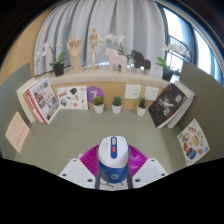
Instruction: Arrange mouse
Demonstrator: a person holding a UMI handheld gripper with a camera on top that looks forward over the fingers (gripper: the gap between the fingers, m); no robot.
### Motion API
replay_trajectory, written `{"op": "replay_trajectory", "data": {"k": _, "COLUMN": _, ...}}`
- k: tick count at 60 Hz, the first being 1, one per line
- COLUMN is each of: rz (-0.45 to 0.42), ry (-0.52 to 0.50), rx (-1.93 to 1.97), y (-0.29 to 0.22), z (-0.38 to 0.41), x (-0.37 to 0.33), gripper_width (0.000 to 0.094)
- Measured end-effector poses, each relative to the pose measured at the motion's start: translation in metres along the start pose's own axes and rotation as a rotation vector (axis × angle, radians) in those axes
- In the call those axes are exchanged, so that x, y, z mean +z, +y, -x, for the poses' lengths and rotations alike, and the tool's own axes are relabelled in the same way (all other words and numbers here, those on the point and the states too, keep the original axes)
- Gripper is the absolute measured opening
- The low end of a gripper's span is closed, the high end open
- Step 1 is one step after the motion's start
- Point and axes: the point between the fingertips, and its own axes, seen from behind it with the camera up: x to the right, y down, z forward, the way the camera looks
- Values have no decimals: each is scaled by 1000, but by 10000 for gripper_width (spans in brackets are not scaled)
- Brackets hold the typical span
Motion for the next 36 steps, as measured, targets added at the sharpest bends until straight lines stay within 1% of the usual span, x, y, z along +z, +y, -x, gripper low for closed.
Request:
{"op": "replay_trajectory", "data": {"k": 9, "rz": 141, "ry": -4, "rx": 38, "y": 85, "z": -15, "x": 32, "gripper_width": 363}}
{"op": "replay_trajectory", "data": {"k": 19, "rz": 223, "ry": -34, "rx": 57, "y": 139, "z": -2, "x": 49, "gripper_width": 371}}
{"op": "replay_trajectory", "data": {"k": 21, "rz": 243, "ry": -37, "rx": 49, "y": 149, "z": -1, "x": 51, "gripper_width": 391}}
{"op": "replay_trajectory", "data": {"k": 23, "rz": 204, "ry": -27, "rx": 42, "y": 144, "z": -2, "x": 53, "gripper_width": 407}}
{"op": "replay_trajectory", "data": {"k": 25, "rz": 214, "ry": -25, "rx": 43, "y": 146, "z": -1, "x": 52, "gripper_width": 434}}
{"op": "replay_trajectory", "data": {"k": 36, "rz": 177, "ry": -14, "rx": 65, "y": 144, "z": 1, "x": 52, "gripper_width": 540}}
